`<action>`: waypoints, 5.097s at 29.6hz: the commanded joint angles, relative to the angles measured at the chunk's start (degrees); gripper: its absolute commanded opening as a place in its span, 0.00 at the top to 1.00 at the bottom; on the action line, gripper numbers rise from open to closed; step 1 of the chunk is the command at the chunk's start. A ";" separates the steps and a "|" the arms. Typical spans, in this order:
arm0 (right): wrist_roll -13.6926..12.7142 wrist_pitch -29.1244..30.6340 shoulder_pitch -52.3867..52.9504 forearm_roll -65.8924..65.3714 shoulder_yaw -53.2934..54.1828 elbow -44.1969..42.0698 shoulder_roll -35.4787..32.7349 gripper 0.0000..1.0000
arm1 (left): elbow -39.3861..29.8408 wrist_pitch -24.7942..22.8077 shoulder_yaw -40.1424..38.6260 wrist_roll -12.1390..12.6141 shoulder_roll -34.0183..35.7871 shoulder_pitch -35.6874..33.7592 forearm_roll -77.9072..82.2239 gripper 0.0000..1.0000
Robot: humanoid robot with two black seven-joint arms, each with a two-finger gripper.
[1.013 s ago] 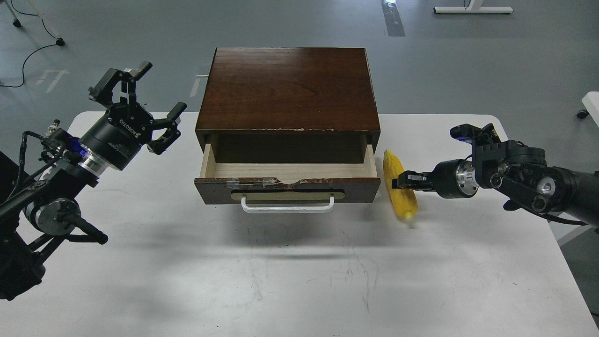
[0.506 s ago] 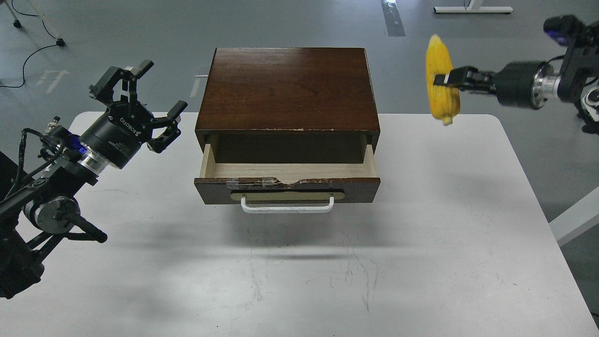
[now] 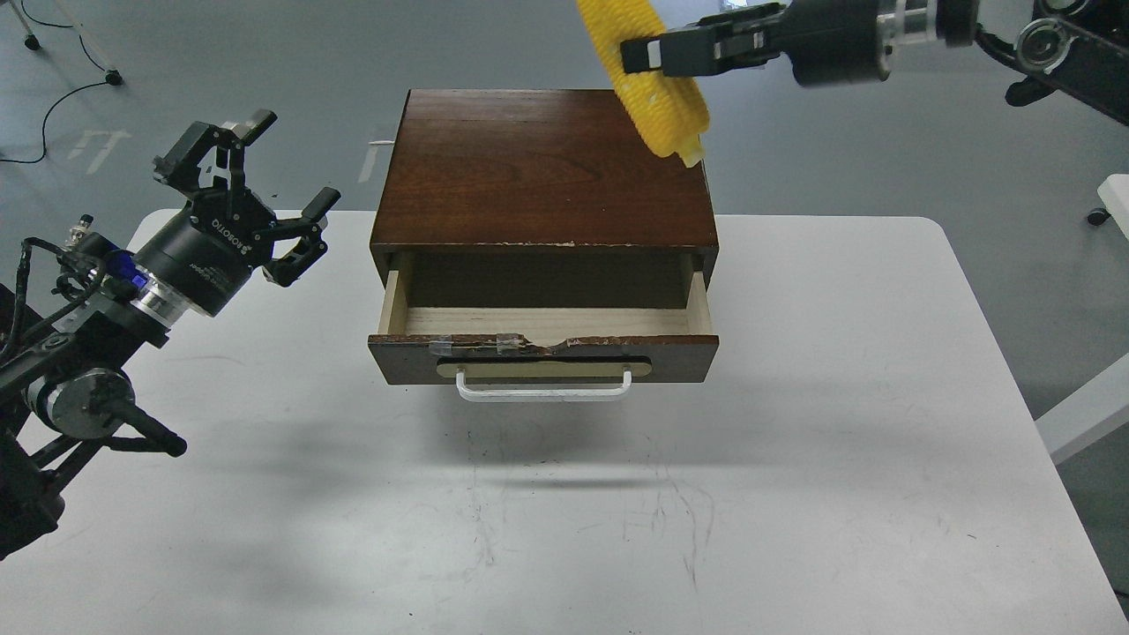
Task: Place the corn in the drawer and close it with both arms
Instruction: 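Lift the corn cob with the right gripper above the cabinet, then lower the corn into the open drawer and open the right gripper, then withdraw the right gripper up and away from the drawer, then swing the left gripper down in front of the drawer front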
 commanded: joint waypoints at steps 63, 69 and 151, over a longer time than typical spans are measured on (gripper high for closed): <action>-0.02 0.00 0.74 -4.73 -3.22 -3.50 2.65 0.05 | -0.47 0.00 0.27 0.01 1.08 0.20 0.12 0.00; -0.02 0.00 -2.94 22.77 -3.13 -3.67 -9.91 0.04 | -0.47 0.00 0.36 -0.04 0.99 0.02 0.12 0.00; -0.02 -11.92 -53.75 81.35 11.98 -36.37 3.17 0.04 | -26.84 12.62 11.61 10.55 -6.31 9.25 55.67 1.00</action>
